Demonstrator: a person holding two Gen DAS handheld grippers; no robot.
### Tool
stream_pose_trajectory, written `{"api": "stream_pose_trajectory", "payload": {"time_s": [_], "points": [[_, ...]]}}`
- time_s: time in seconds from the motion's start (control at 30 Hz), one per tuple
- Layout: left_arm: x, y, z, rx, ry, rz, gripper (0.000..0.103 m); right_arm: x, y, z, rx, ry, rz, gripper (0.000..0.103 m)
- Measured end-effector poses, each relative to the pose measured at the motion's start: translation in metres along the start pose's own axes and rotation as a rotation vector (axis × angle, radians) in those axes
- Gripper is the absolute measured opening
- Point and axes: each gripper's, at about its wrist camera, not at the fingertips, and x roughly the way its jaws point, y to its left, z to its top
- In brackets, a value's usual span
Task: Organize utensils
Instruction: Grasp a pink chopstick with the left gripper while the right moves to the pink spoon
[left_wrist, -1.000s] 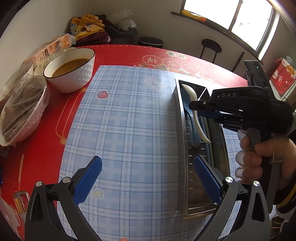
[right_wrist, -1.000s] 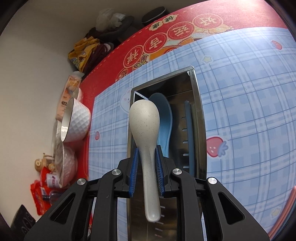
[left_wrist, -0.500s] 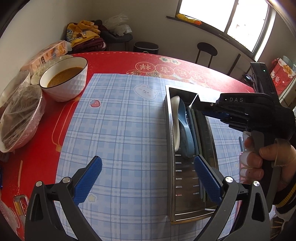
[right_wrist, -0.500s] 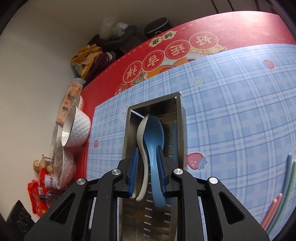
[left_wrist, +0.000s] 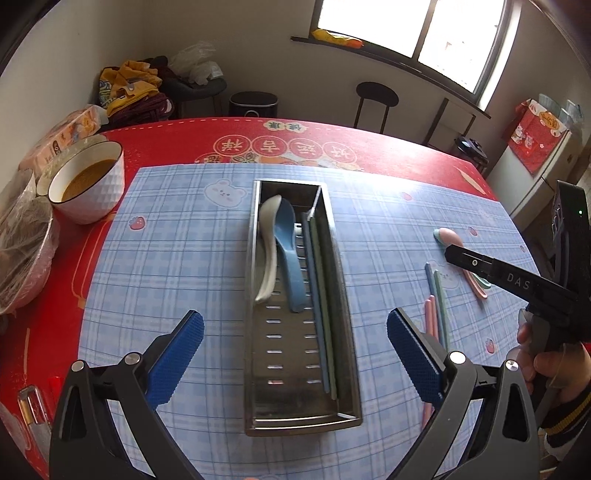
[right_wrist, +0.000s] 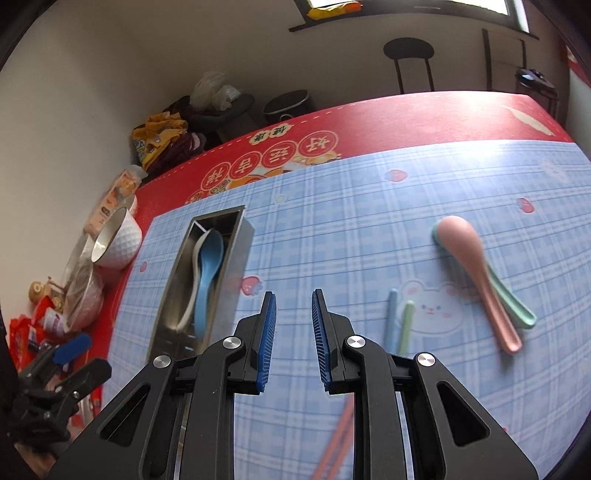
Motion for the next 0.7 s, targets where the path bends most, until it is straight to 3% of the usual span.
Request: {"api": "stream_pose_trajectory", "payload": {"time_s": [0.37,0.4,0.47,0.7], "points": [[0.018,-0.084,-0.025,0.062,0.062,-0.078,0.095,-0.064,-0.069,-0.017,-0.036,-0.047,-0.119,0.021],[0.019,-0.090,-0.027,0.072,0.067,-0.074,0.093,-0.067,-0.073,-0.017,-0.032,-0.049,-0.120,0.021],[0.023,-0.098,-0.028,0.098,0.084,-0.070,0.072,-0.071,-0.078,-0.020,-0.028,-0.054,-0.119,0.021],[0.037,-0.114,-0.038,0.180,0.141,-0.107,0.047,-0.079,-0.090,-0.029,-0.009,-0.091,-0.107,0.021]]}}
